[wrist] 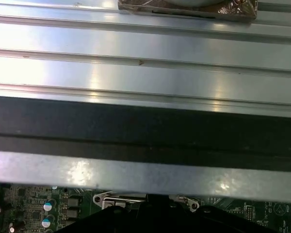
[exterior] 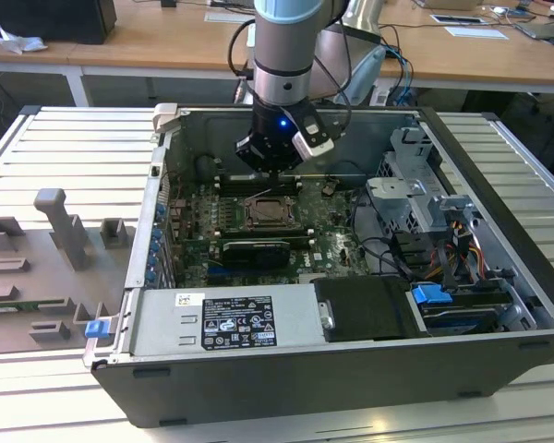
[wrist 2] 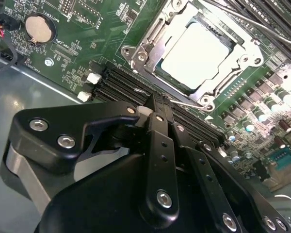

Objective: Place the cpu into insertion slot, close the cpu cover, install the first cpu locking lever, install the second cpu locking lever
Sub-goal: 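Install the first cpu locking lever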

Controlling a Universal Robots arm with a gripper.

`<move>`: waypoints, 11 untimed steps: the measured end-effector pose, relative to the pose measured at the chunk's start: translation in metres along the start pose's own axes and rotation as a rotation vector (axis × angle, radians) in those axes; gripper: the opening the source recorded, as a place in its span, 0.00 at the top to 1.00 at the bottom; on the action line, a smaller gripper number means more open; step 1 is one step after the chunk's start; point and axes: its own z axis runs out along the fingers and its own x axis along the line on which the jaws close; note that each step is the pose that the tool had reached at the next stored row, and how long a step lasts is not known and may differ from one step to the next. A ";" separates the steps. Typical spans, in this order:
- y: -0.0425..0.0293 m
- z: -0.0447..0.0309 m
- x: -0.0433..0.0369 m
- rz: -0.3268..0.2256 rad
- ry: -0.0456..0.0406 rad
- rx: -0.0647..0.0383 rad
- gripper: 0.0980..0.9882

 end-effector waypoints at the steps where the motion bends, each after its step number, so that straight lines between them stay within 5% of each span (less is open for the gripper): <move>1: -0.0001 0.0014 -0.0007 0.000 0.0000 0.000 0.99; 11: 0.0001 0.0193 -0.0079 0.000 0.0003 0.000 0.99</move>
